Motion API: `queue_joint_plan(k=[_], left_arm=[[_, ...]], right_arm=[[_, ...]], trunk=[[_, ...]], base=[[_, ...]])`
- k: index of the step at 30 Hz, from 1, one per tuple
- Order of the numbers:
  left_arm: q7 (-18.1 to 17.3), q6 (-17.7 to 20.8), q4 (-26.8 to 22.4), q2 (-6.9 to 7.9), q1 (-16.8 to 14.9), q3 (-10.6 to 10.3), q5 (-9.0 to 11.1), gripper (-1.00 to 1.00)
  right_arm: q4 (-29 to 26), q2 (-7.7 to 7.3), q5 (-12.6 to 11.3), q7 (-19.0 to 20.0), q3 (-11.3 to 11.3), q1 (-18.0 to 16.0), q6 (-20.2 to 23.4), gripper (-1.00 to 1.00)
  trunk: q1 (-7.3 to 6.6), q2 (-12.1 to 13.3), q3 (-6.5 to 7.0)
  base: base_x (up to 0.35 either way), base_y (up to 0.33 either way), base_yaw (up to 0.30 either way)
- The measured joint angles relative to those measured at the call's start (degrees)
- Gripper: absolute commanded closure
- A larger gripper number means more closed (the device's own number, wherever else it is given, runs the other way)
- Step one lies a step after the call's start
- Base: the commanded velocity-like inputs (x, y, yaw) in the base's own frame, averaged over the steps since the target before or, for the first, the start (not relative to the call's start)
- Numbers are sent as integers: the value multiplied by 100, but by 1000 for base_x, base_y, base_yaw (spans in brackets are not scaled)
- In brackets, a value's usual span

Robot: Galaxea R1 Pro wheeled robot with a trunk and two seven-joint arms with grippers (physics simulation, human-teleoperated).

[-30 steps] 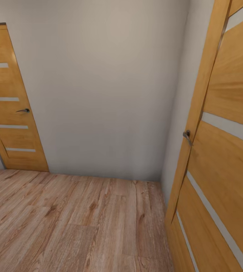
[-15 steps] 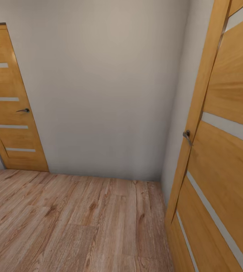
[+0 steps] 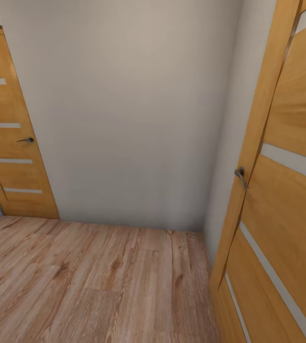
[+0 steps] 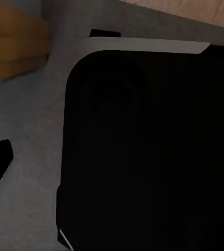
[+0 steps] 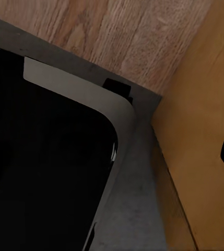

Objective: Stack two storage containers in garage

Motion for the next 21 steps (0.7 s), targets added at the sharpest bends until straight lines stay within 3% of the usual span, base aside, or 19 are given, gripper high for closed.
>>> queue_joint_plan(k=[21], left_arm=[[0,0,0,0,0,-3,1,-100]], right_arm=[[0,7,7,0,5,0,-9,-100]], trunk=[[0,0,0]], base=[[319,0,0]])
